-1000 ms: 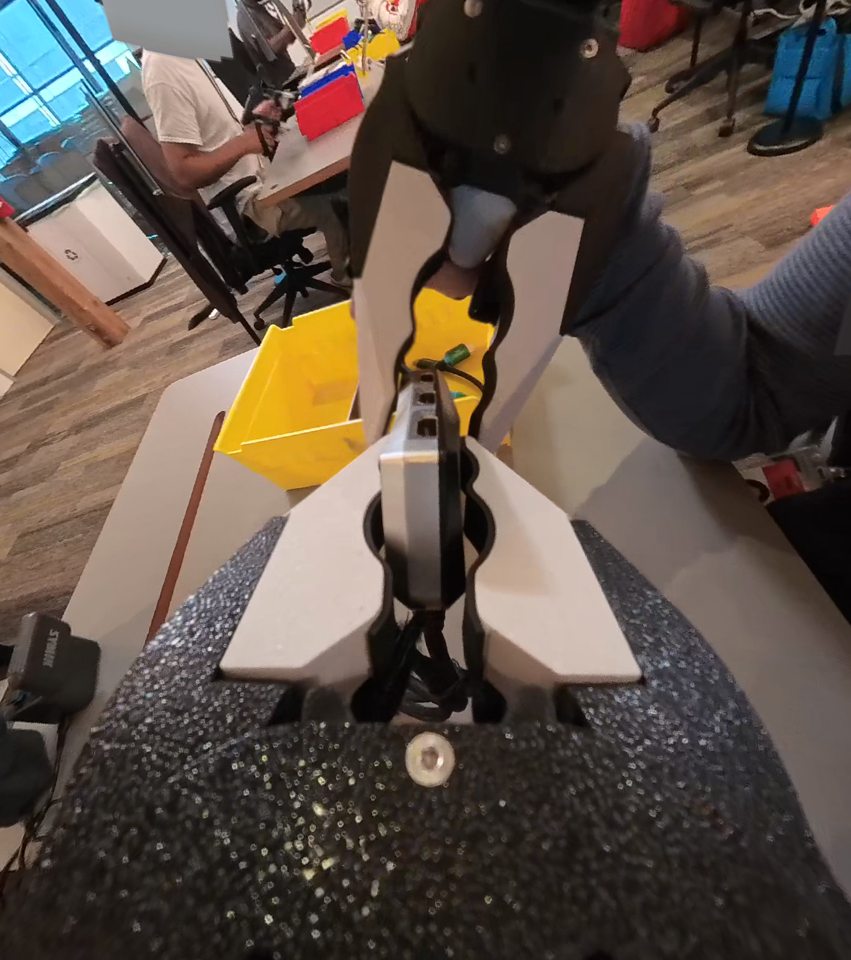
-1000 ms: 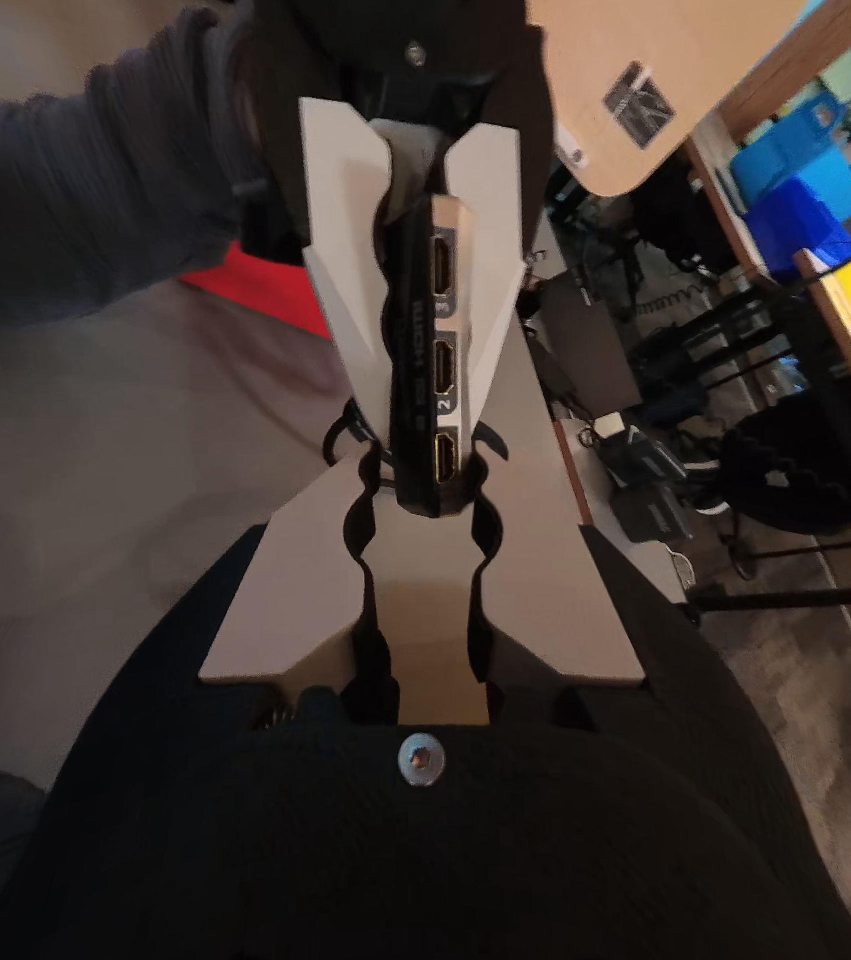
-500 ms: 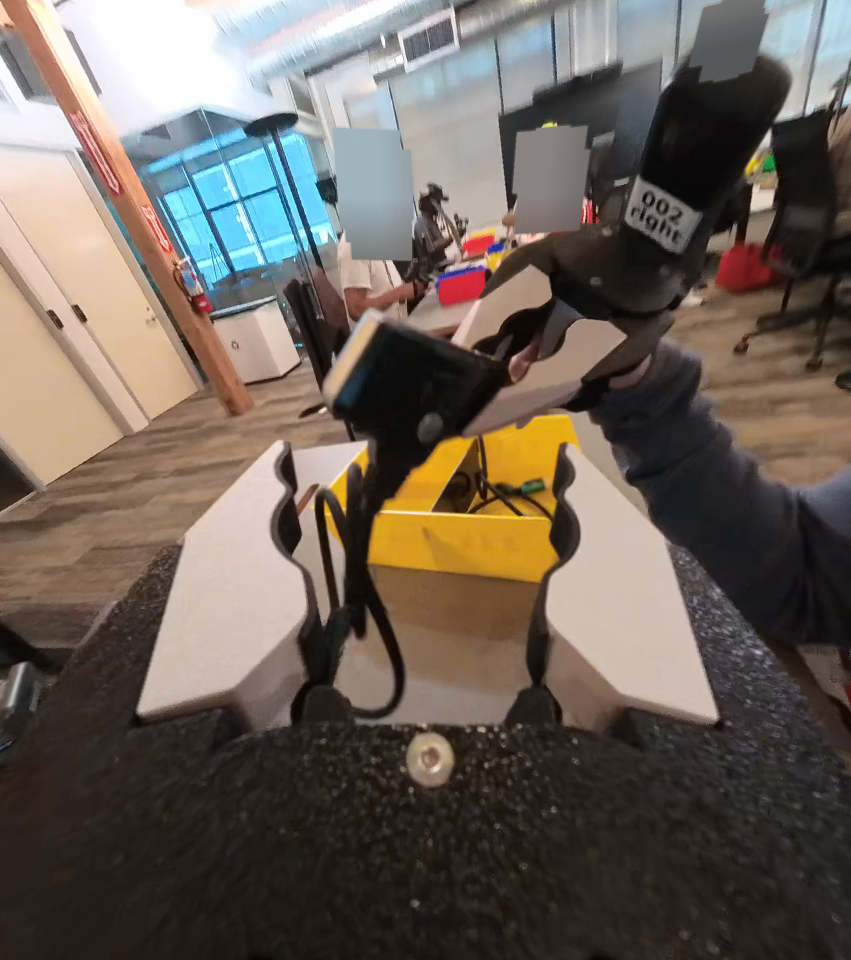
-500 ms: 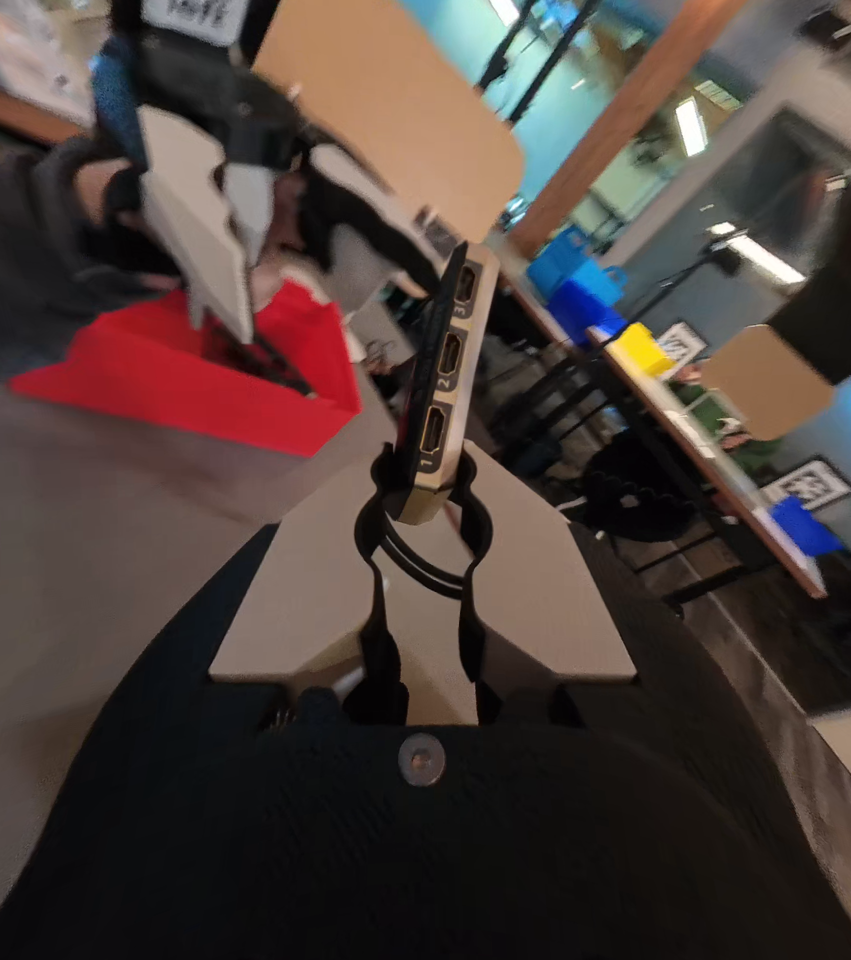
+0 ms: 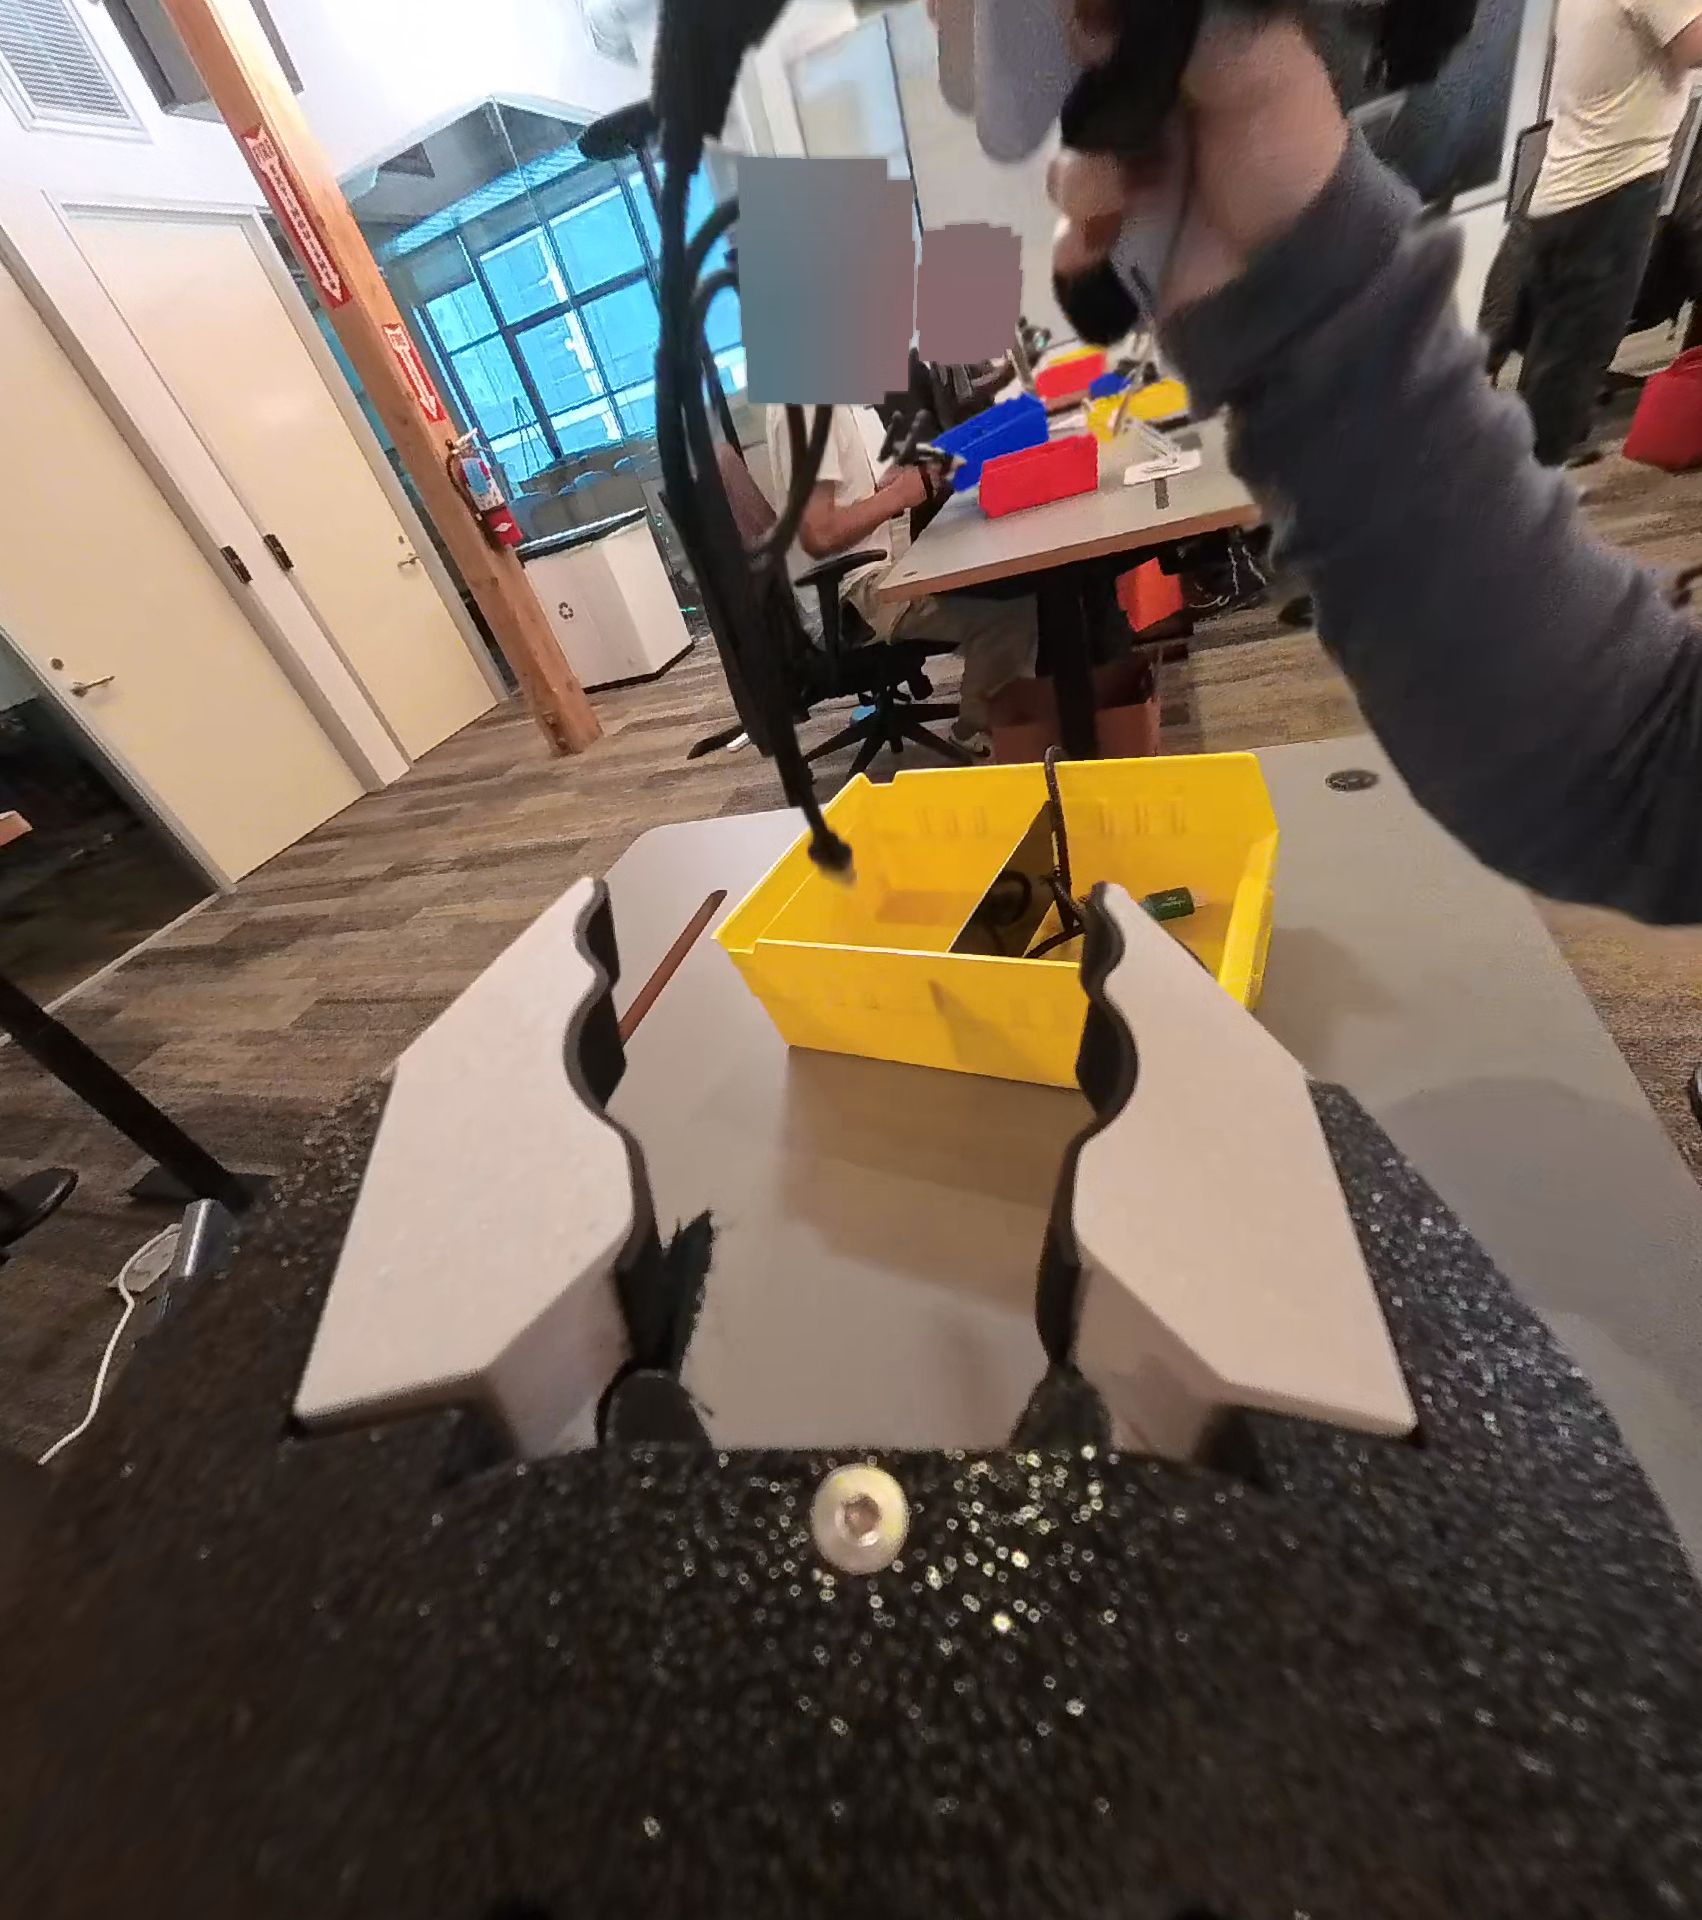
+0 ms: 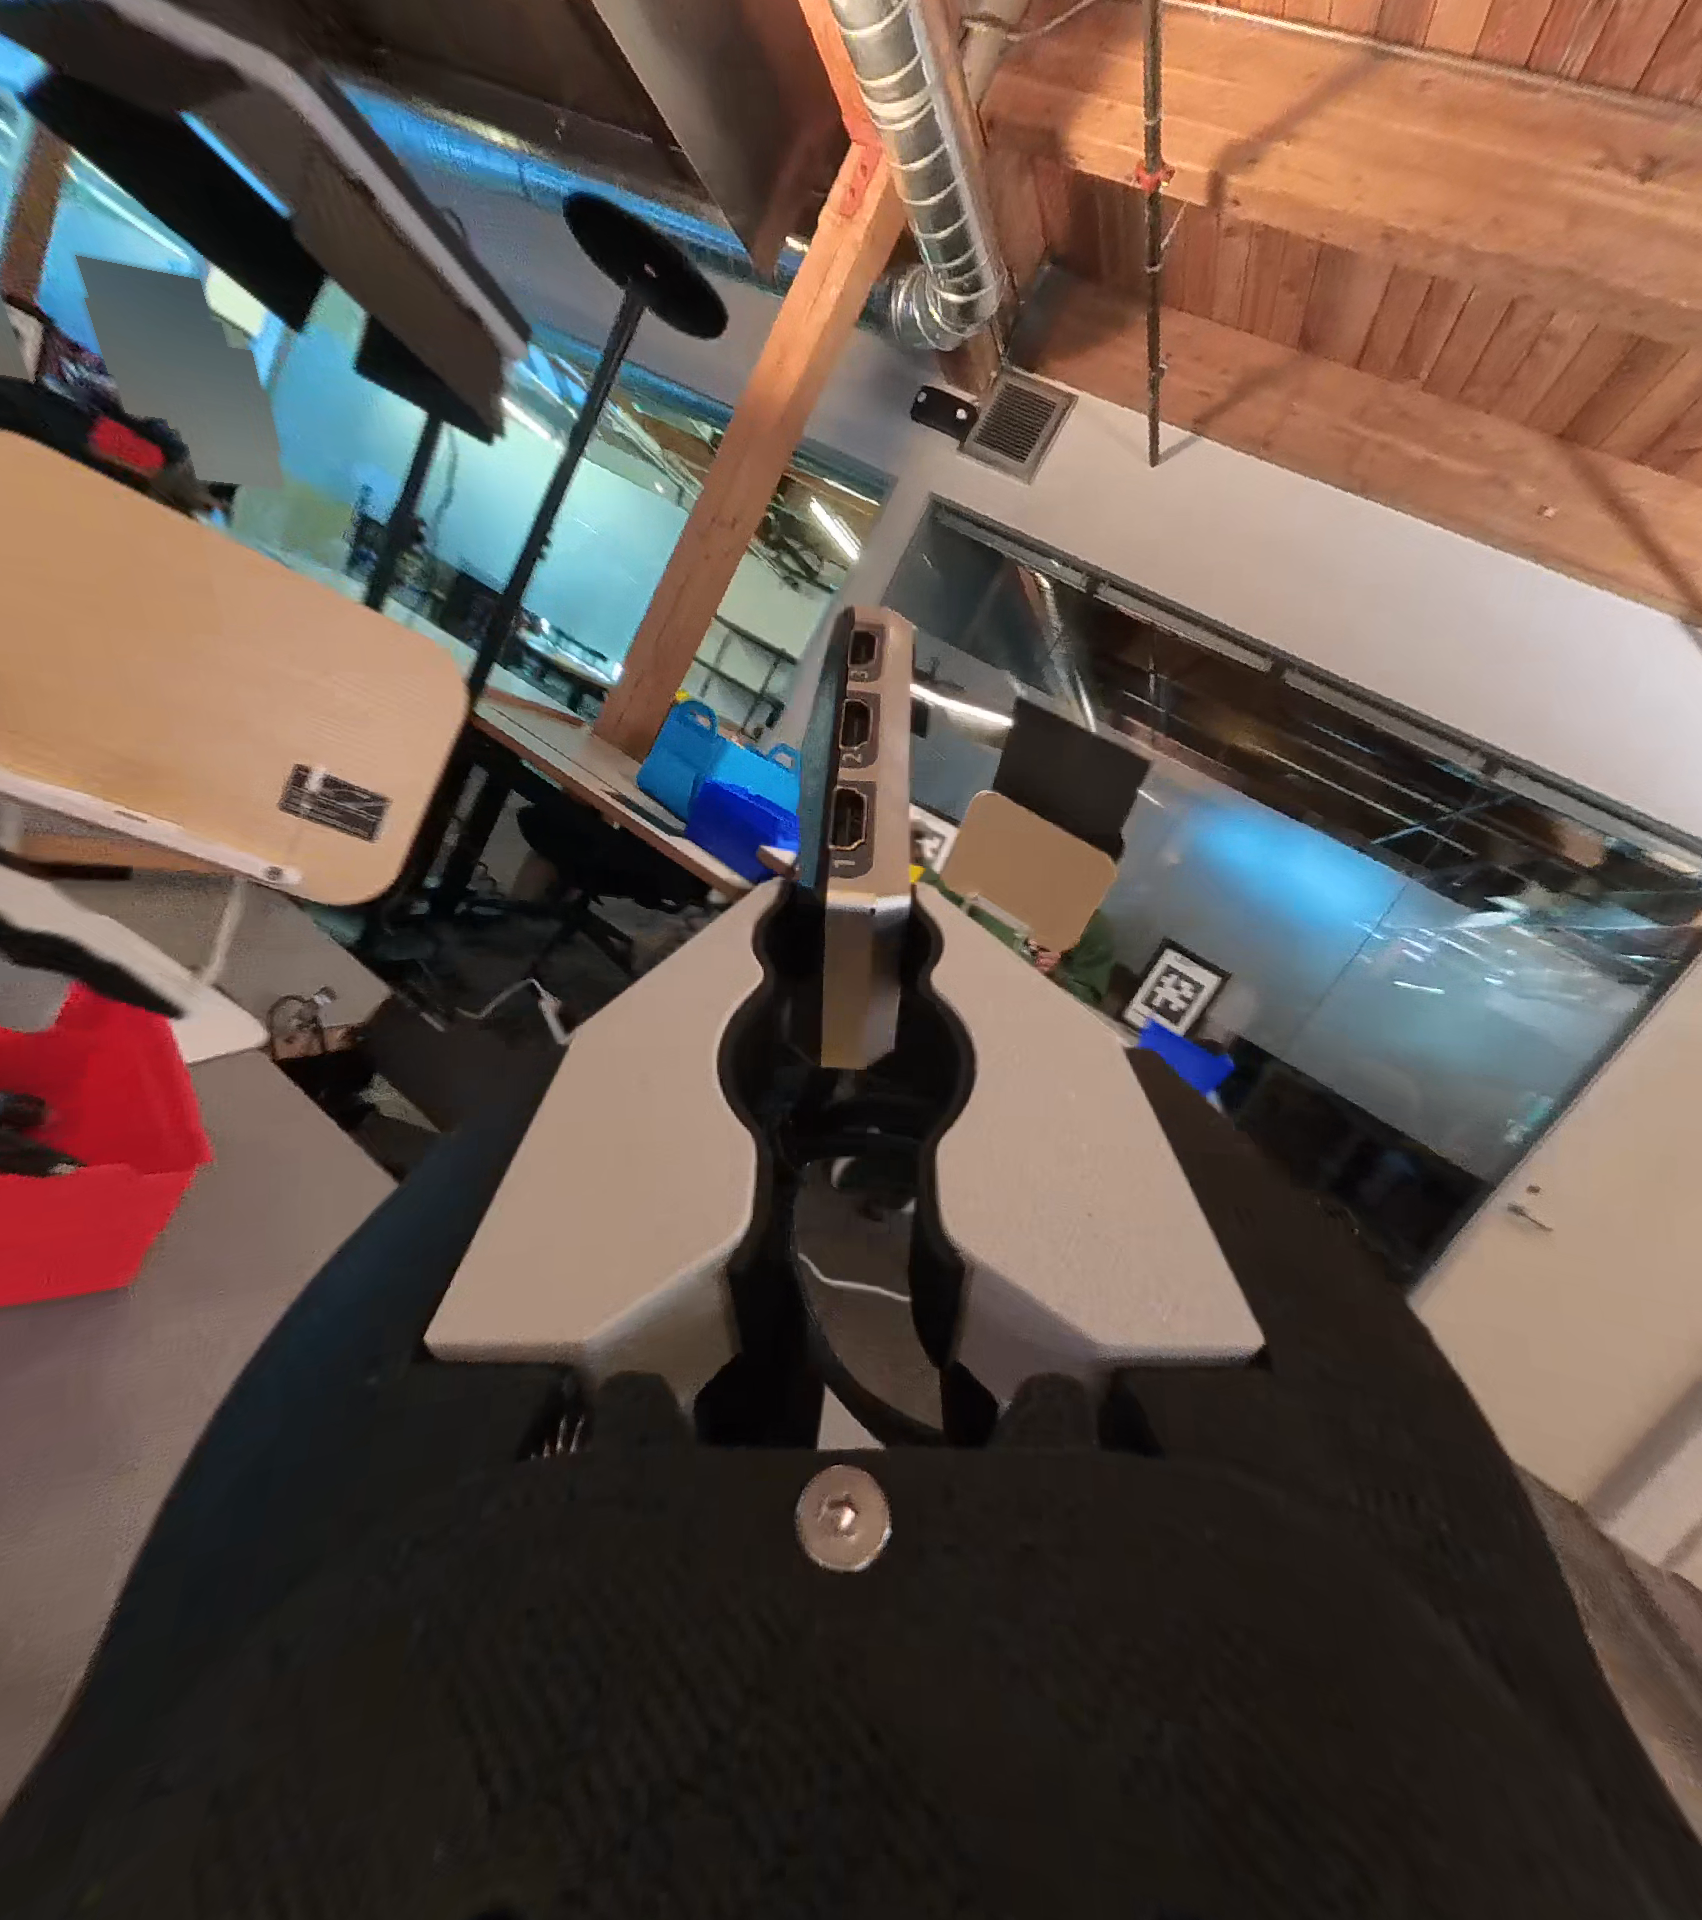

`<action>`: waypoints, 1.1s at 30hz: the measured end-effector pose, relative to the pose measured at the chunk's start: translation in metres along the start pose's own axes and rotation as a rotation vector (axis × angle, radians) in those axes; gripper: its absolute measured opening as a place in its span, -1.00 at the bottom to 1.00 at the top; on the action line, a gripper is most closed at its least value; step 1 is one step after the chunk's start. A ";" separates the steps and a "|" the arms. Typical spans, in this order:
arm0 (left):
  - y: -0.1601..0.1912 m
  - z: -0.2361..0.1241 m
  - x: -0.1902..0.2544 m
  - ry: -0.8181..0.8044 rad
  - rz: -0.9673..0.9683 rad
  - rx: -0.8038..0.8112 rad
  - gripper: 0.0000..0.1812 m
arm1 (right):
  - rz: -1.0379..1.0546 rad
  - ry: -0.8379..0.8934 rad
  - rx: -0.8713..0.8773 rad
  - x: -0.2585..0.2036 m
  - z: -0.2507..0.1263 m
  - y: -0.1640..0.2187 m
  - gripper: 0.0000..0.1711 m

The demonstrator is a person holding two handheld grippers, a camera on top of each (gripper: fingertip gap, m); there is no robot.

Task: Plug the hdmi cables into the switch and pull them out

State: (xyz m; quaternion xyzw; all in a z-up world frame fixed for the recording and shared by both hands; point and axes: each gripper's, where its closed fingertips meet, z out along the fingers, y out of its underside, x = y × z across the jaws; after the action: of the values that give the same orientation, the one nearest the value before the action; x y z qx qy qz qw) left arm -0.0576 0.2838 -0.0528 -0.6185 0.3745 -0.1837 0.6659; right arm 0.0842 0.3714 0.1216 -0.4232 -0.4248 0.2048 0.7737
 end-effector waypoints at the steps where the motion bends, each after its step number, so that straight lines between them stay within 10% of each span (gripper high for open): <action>1: 0.000 0.000 0.000 0.004 -0.003 0.003 -0.04 | -0.023 0.011 -0.020 0.012 0.000 -0.004 -0.78; 17: -0.004 0.001 0.011 0.047 0.009 0.013 -0.08 | 0.162 0.005 -0.506 0.010 -0.016 0.195 -0.79; 33: 0.001 0.006 0.016 0.065 0.020 -0.014 -0.12 | 0.276 -0.406 -1.293 -0.054 -0.060 0.355 -0.79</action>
State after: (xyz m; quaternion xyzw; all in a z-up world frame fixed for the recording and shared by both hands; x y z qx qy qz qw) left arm -0.0429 0.2766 -0.0584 -0.6131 0.4032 -0.1943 0.6510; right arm 0.1189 0.5036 -0.2155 -0.8031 -0.5402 0.0822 0.2378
